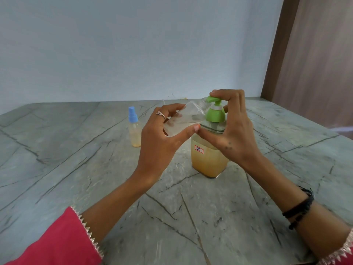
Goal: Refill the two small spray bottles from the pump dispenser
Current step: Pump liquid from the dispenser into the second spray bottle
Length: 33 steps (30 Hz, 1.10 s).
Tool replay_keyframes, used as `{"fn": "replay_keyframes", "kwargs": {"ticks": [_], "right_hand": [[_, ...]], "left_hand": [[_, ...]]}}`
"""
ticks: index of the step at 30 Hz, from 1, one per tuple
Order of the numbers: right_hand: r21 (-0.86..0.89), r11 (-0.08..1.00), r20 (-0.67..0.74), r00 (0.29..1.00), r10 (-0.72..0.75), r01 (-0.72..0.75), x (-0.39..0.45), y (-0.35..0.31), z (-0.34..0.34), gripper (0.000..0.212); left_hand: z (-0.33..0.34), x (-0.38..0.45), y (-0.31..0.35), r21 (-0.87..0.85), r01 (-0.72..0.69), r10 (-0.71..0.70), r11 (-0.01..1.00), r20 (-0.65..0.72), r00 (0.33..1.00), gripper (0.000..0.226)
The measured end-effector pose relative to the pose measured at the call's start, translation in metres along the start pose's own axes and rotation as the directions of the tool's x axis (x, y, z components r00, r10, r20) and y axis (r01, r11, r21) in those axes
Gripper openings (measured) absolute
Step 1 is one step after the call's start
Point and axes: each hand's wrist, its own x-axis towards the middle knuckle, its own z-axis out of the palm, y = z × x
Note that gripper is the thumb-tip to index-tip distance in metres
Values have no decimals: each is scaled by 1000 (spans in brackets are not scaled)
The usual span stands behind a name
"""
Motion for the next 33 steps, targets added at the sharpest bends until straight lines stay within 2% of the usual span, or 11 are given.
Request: {"fn": "replay_keyframes", "kwargs": {"ticks": [11, 21, 25, 31, 33], "right_hand": [[-38, 998, 11, 999, -41, 42, -5, 3, 0, 76], [66, 998, -23, 1000, -14, 15, -2, 1, 2, 64], [85, 996, -34, 999, -4, 7, -1, -1, 2, 64], [19, 1000, -5, 1000, -11, 11, -3, 1, 1, 68], [75, 997, 9, 1000, 5, -6, -4, 1, -3, 67]], "left_hand": [[0, 0, 3, -20, -2, 2, 1000, -4, 1000, 44], [1, -1, 4, -10, 16, -16, 1000, 1, 1000, 42], [1, -1, 3, -6, 17, -17, 1000, 6, 1000, 43], [-1, 0, 4, -5, 12, -12, 1000, 3, 1000, 42], [-1, 0, 5, -8, 16, -16, 1000, 1, 1000, 45]]}}
